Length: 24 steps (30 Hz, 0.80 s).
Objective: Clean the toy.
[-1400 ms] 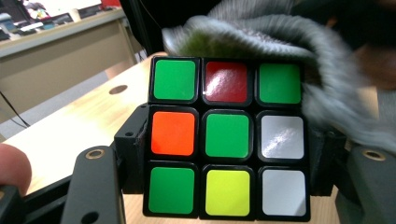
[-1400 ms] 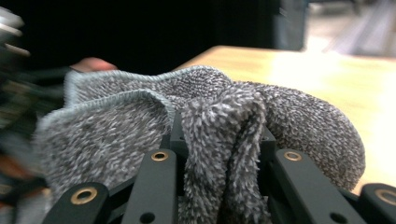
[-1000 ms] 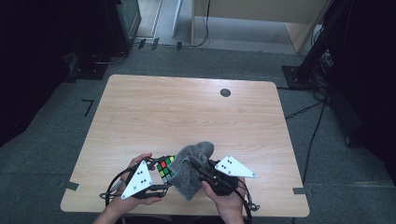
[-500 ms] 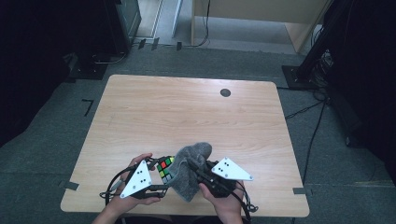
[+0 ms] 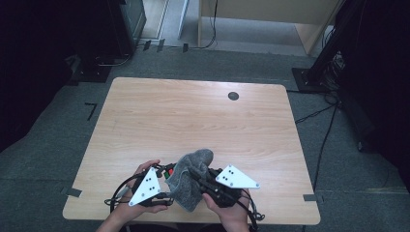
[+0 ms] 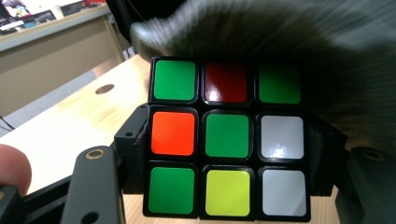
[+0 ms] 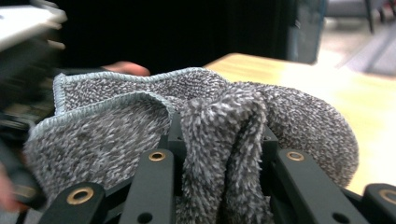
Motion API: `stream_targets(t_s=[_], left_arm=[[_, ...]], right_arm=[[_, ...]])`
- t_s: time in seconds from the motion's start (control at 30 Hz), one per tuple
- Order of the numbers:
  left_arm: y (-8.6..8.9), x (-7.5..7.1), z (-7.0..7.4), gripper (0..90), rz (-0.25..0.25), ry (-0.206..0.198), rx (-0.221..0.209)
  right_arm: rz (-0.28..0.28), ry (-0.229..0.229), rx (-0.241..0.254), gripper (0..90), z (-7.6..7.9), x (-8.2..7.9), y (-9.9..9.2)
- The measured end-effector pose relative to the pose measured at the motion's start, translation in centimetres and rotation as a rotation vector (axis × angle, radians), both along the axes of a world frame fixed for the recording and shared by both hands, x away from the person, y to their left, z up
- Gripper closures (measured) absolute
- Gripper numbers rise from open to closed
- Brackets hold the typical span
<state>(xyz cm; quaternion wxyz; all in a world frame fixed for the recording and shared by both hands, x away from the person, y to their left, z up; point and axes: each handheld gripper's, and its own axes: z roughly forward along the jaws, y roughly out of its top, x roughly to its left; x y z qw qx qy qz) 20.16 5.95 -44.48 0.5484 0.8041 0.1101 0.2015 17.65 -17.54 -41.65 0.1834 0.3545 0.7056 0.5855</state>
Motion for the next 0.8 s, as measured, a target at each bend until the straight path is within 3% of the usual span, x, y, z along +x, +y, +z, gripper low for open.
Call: stream_targets(t_s=[0.07,0.2,0.27,0.37,0.43,0.5,0.57,0.7,0.73,0.8], left_arm=[[-0.1,-0.1,0.1,34.2,0.001,-0.003,0.001],[0.5,0.0,0.6,34.2,-0.003,0.004,-0.042],[0.6,0.0,0.6,34.2,0.000,0.004,-0.051],[0.6,0.2,0.5,34.2,0.005,0.011,-0.042],[0.1,0.1,0.1,34.2,0.011,0.009,0.003],[0.0,0.0,0.1,34.2,-0.002,0.015,-0.005],[0.0,-0.1,0.4,34.2,-0.009,0.007,-0.011],[0.5,0.1,0.6,34.2,0.006,0.013,-0.035],[0.6,0.2,0.6,34.2,0.010,0.016,-0.036],[0.6,0.3,0.5,34.2,0.014,0.019,-0.035]], right_arm=[[-0.013,-0.011,-0.033,69.8,-0.1,0.0,0.2],[-0.084,0.055,-0.037,70.5,-1.4,1.1,-1.1],[-0.091,0.071,-0.042,70.7,-1.5,1.2,-1.3],[-0.067,0.013,-0.041,70.6,-0.7,0.4,-0.6],[-0.021,-0.001,-0.015,70.2,-0.1,0.0,-0.2],[-0.001,-0.011,-0.009,70.0,0.2,-0.2,0.0],[-0.024,-0.013,-0.032,70.3,0.0,0.0,-0.1],[-0.092,0.094,-0.017,70.9,-1.4,1.3,-1.3],[-0.097,0.107,-0.024,71.0,-1.5,1.3,-1.3],[-0.083,0.088,-0.018,71.0,-1.1,0.9,-0.9]])
